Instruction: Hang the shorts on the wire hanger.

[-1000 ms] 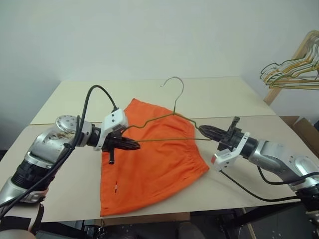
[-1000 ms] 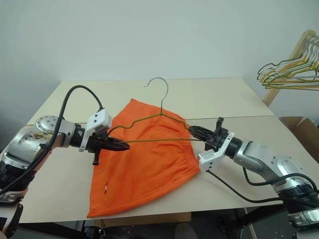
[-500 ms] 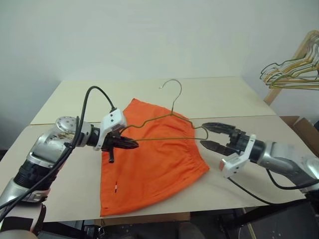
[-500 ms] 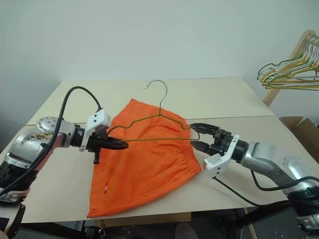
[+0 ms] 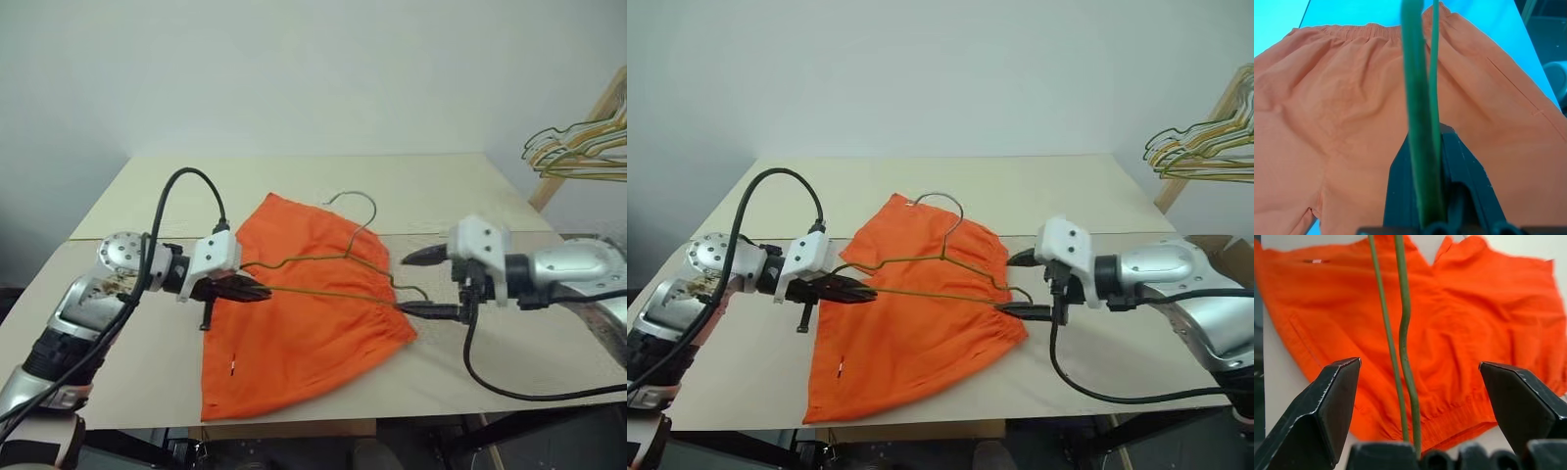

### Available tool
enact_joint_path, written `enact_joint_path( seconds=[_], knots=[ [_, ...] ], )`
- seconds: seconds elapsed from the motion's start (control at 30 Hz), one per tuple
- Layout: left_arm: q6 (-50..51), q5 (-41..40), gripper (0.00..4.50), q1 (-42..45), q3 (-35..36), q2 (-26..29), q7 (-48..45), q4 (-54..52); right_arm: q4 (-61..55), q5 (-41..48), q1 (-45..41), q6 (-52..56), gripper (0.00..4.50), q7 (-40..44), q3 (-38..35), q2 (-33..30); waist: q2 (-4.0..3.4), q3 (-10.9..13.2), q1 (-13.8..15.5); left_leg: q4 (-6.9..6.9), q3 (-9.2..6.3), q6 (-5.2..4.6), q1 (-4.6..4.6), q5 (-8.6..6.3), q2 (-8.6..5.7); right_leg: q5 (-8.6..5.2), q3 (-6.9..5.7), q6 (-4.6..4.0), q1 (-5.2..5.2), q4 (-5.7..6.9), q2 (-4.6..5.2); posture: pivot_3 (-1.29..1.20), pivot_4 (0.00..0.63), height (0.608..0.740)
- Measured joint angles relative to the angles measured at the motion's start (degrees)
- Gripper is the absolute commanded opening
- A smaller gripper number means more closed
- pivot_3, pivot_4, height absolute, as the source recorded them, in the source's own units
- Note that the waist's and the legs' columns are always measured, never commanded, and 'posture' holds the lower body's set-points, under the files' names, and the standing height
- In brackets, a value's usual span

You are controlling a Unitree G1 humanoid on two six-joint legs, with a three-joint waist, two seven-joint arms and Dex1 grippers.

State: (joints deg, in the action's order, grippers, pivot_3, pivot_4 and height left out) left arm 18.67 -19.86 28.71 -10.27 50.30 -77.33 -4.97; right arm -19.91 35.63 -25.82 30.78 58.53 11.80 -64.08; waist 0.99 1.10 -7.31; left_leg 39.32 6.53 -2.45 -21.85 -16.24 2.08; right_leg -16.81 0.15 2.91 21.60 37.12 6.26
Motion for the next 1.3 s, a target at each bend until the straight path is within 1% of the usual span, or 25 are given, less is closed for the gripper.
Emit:
enact_joint_path(
  seconds=[0.07,0.13,0.27,0.37,0.43,0.57,0.63,0.67,0.8,0.83,0.97,1.03,1.07,1.1,1.2,1.27,1.3],
  knots=[
    [0.00,-0.04,0.00,-0.10,0.22,0.00,-0.22,-0.09,-0.25,-2.97,-0.92,1.18,3.93,1.19,1.80,0.28,-0.01,-0.01,0.26,0.21,0.01,0.02,-0.37,0.02,0.00,0.00,0.00,0.01,0.37,0.13,-0.03,-0.16,0.000,0.740],
    [0.02,-0.05,0.00,-0.33,0.26,-0.01,-0.41,-0.11,-0.27,-5.86,-1.35,1.90,3.23,2.04,3.53,0.84,-0.02,-0.02,0.56,0.51,0.00,0.10,-0.61,0.06,-0.02,-0.01,0.00,0.04,0.60,0.41,-0.04,-0.16,0.000,0.740],
    [0.02,-0.30,0.00,-0.40,0.33,-0.02,-0.60,-0.14,-0.27,-8.85,-1.61,2.05,1.91,3.70,3.67,1.65,-0.02,-0.02,0.82,0.56,0.02,-0.05,-0.62,-0.02,-0.05,-0.03,0.03,0.07,0.59,0.40,-0.03,-0.16,0.000,0.740],
    [0.04,-0.53,0.00,-0.40,0.37,-0.12,-0.91,-0.32,-0.23,-11.26,-1.90,2.05,0.84,5.23,3.67,1.79,-0.02,-0.02,0.84,0.55,0.02,-0.05,-0.60,-0.03,-0.05,-0.04,0.02,0.07,0.60,0.42,-0.04,-0.17,0.000,0.740],
    [0.04,-0.57,0.00,-0.40,0.51,-0.37,-0.98,-0.31,-0.22,-12.65,-2.00,2.05,0.05,6.23,3.86,2.28,-0.02,-0.02,0.78,0.55,0.03,-0.05,-0.60,-0.02,-0.05,-0.04,0.02,0.08,0.60,0.41,-0.04,-0.17,0.000,0.740],
    [0.05,-0.57,0.00,-0.39,0.78,-0.65,-1.44,-0.15,-0.02,-14.69,-2.04,2.04,0.02,7.71,4.42,3.14,-0.02,-0.02,0.64,0.55,0.02,-0.05,-0.60,-0.02,-0.07,-0.04,0.02,0.08,0.60,0.42,-0.04,-0.17,0.000,0.740],
    [0.04,-0.58,0.53,-0.38,0.80,-0.77,-2.06,0.08,0.11,-14.98,-2.12,1.88,0.00,8.66,4.38,3.40,-0.02,-0.02,0.58,0.55,0.02,-0.04,-0.60,-0.02,-0.07,-0.04,0.02,0.08,0.59,0.42,-0.05,-0.17,0.000,0.740],
    [0.03,-0.78,0.70,-0.33,0.80,-0.77,-2.71,0.19,0.09,-15.05,-2.10,1.73,0.00,9.15,4.37,3.53,-0.02,-0.02,0.53,0.55,0.02,-0.04,-0.60,-0.02,-0.08,-0.04,0.02,0.08,0.59,0.42,-0.05,-0.17,0.000,0.740],
    [-0.19,-2.01,1.97,-0.13,1.10,-0.47,-6.11,0.63,-0.49,-14.67,-0.15,0.37,0.00,11.44,2.53,3.26,-0.02,-0.02,0.52,0.55,0.01,-0.03,-0.60,-0.02,-0.08,-0.04,0.00,0.08,0.59,0.43,-0.05,-0.16,0.000,0.740],
    [-0.57,-2.01,2.23,-0.13,1.38,-0.27,-6.53,1.04,-0.73,-14.56,0.70,0.02,0.00,11.82,2.19,2.79,-0.02,-0.02,0.53,0.55,0.01,-0.03,-0.60,-0.02,-0.09,-0.04,0.00,0.08,0.58,0.43,-0.05,-0.16,0.000,0.740],
    [-3.58,-0.30,3.35,-0.26,2.65,0.30,-5.77,4.98,-1.50,-12.77,9.57,0.71,0.00,12.26,-3.09,0.35,-0.01,-0.03,0.98,0.57,0.01,-0.05,-0.59,-0.02,-0.10,-0.04,-0.01,0.09,0.54,0.41,-0.05,-0.14,0.000,0.740],
    [-3.36,-0.13,3.95,-0.27,3.53,0.02,-4.02,6.14,-0.98,-10.82,14.56,4.02,0.00,10.78,-7.09,0.37,0.02,-0.04,1.30,0.57,0.00,-0.05,-0.58,-0.03,-0.10,-0.04,-0.01,0.09,0.53,0.42,-0.05,-0.14,0.000,0.740],
    [-2.47,-0.58,4.32,-0.28,4.44,-0.16,-3.03,6.09,0.13,-9.48,17.28,6.85,0.00,9.39,-9.64,0.68,0.05,-0.05,1.59,0.58,0.00,-0.05,-0.58,-0.03,-0.09,-0.04,0.00,0.09,0.52,0.41,-0.05,-0.13,0.000,0.740],
    [-1.10,-1.03,4.46,-0.29,5.36,-0.19,-2.32,5.87,1.60,-8.45,19.09,9.85,0.00,7.76,-11.85,1.20,0.06,-0.06,1.71,0.60,0.02,-0.06,-0.57,-0.03,-0.09,-0.04,0.03,0.09,0.52,0.44,-0.04,-0.13,0.000,0.740],
    [1.43,-3.18,4.46,-1.72,7.97,-0.92,-0.10,2.92,5.13,-4.99,21.81,19.53,0.00,2.62,-17.92,3.91,0.05,-0.08,1.84,0.56,0.04,-0.05,-0.51,-0.03,-0.07,-0.04,0.10,0.09,0.50,0.45,-0.04,-0.13,0.000,0.740],
    [2.79,-4.69,4.46,-3.40,8.24,-1.76,0.73,0.21,8.65,-1.50,22.50,27.73,0.00,-1.16,-22.91,7.21,0.07,-0.10,1.93,0.54,0.05,-0.04,-0.49,-0.02,-0.08,-0.04,0.11,0.09,0.48,0.46,-0.05,-0.13,0.000,0.740],
    [2.95,-4.97,4.46,-3.71,8.23,-1.87,0.76,-0.17,9.51,-0.81,22.58,29.40,0.00,-1.97,-23.73,7.62,0.05,-0.11,1.94,0.54,0.06,-0.04,-0.49,-0.02,-0.09,-0.04,0.13,0.09,0.49,0.46,-0.04,-0.13,0.000,0.740]
  ],
)
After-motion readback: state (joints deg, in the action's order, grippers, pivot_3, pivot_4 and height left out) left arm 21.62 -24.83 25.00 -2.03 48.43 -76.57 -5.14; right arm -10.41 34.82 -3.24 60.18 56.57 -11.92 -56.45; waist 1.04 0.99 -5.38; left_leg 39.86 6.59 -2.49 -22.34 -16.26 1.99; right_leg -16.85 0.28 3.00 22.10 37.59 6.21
